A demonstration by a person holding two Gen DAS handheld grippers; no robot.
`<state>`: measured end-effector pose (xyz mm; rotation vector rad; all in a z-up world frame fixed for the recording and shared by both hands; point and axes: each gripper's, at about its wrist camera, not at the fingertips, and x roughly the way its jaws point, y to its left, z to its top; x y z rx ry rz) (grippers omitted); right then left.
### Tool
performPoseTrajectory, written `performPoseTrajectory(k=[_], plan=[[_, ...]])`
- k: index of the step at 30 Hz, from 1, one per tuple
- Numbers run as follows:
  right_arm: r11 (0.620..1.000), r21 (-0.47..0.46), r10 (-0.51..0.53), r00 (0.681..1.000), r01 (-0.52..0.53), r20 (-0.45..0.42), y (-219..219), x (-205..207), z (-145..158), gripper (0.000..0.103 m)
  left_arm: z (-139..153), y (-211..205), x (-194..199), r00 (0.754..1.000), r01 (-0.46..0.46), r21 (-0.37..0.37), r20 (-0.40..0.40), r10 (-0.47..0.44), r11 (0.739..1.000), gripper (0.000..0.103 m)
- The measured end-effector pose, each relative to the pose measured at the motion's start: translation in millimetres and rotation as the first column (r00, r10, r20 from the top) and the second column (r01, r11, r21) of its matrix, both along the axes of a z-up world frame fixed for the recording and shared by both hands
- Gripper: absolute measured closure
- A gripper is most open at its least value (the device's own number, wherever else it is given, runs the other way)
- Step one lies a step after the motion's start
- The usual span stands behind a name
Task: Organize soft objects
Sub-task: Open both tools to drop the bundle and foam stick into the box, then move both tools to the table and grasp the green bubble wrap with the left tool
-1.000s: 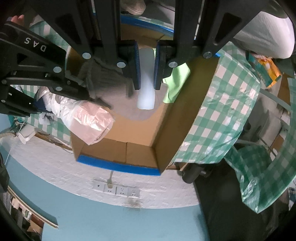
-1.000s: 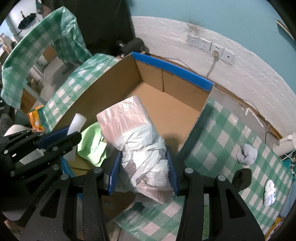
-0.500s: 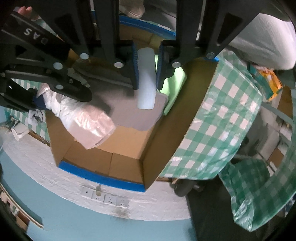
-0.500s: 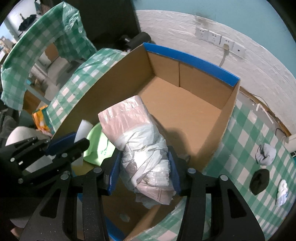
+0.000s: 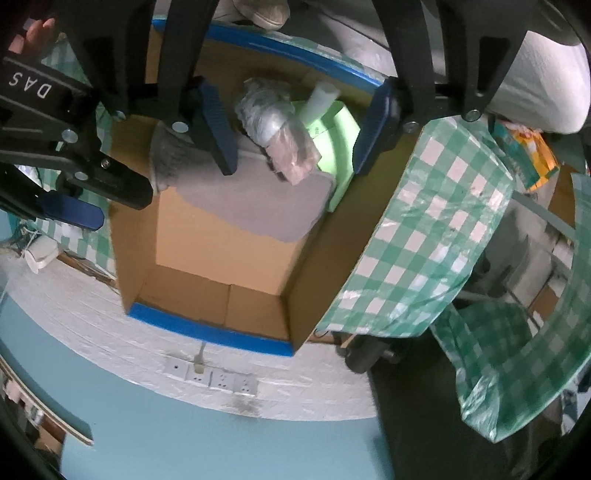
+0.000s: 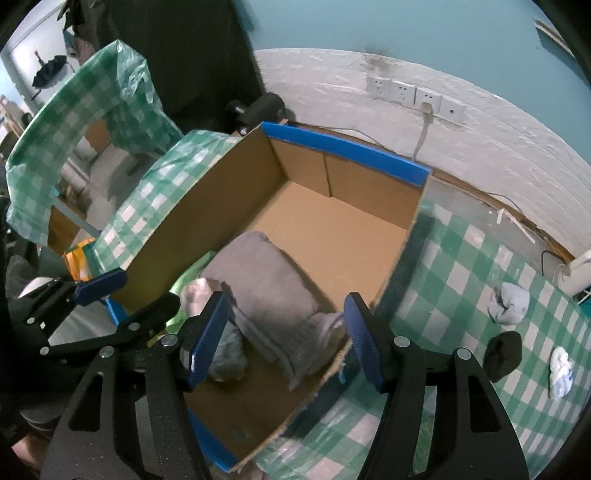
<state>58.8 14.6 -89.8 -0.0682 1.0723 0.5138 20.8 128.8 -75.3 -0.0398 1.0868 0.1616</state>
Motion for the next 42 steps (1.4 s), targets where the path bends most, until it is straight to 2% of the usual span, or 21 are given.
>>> performPoseTrajectory(k=[11, 23, 33, 42], plan=[[0.998, -0.008, -0.060, 0.998, 0.060, 0.018, -42.5, -9.0, 10.2, 0.038, 11.1, -36.5, -0.6, 0.996, 0.087, 0.021, 0.029, -0.087, 0.996, 0.030], [0.988, -0.026, -0.150, 0.989, 0.151, 0.018, -103.5, -19.5, 10.0, 0.037, 12.3, -86.0, -3.1, 0.983, 0.178, 0.035, 0.026, -0.179, 0.983, 0.023], [0.972, -0.039, -0.231, 0.973, 0.232, 0.020, -160.1, -27.2, 7.0, 0.037, 10.3, -137.7, -4.6, 0.963, 0.269, 0.055, 0.014, -0.270, 0.962, 0.023], [0.944, -0.057, -0.324, 0.946, 0.324, 0.014, -217.9, -30.6, -0.8, 0.037, -2.9, -186.8, -8.5, 0.934, 0.357, 0.077, -0.026, -0.356, 0.931, 0.023]])
